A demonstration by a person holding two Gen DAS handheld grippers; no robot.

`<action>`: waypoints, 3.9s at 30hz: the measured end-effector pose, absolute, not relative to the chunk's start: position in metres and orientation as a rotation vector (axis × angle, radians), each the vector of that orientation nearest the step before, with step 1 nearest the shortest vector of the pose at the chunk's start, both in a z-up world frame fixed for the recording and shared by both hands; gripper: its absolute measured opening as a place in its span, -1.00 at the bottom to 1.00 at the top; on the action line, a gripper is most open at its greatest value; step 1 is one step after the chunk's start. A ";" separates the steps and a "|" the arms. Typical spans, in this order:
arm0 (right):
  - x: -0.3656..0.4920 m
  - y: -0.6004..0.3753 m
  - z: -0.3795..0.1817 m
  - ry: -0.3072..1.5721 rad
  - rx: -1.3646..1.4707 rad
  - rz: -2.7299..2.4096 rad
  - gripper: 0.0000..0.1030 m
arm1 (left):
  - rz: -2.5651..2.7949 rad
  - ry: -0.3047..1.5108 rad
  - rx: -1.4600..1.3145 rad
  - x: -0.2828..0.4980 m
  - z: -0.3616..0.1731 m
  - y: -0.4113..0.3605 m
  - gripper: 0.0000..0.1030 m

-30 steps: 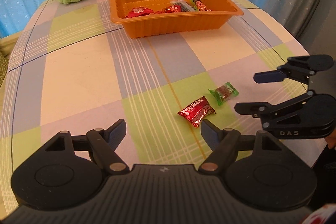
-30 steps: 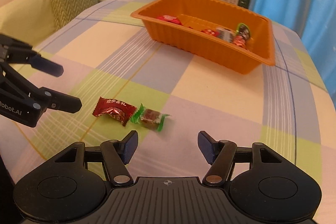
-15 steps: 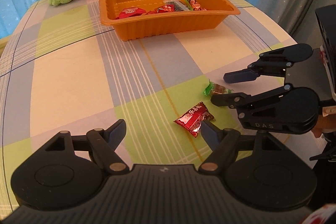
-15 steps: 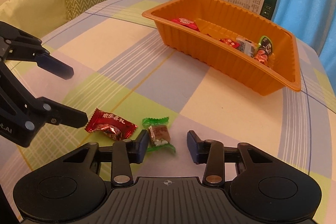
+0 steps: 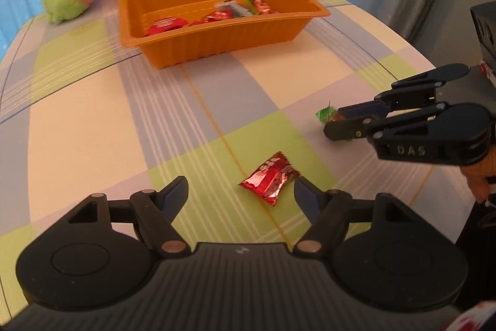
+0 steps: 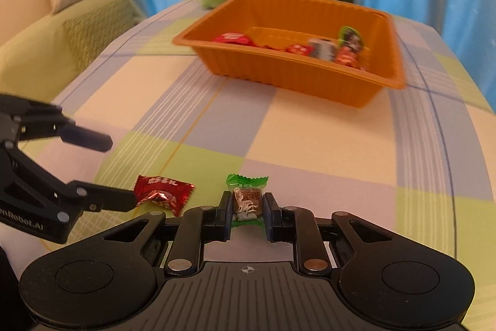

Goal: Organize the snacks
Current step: 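Grasp the green-wrapped candy with the right tool while the left tool grasps the red candy, then carry both candies up and over to the orange tray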

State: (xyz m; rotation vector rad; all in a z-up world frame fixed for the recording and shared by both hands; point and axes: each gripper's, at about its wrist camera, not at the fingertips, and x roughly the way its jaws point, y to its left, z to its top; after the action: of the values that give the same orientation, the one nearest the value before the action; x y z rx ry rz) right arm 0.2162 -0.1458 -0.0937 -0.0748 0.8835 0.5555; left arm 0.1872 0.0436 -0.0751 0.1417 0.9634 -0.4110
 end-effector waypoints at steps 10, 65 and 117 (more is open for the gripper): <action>0.206 -0.174 -0.094 0.924 0.038 0.480 -0.60 | -0.535 0.975 0.307 0.198 -0.093 0.013 -0.02; 0.165 -0.178 -0.033 0.880 0.094 0.411 -0.60 | -0.162 0.913 -0.088 0.148 -0.019 0.026 -0.58; 0.223 -0.178 0.000 0.828 0.021 0.398 -0.60 | -0.168 0.850 -0.030 0.207 0.013 0.022 -0.58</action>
State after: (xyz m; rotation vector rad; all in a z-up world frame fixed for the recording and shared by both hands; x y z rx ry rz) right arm 0.2232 -0.1781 0.0001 0.0211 0.8275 0.3984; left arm 0.2067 0.0218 0.0127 -0.0298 0.8504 -0.1683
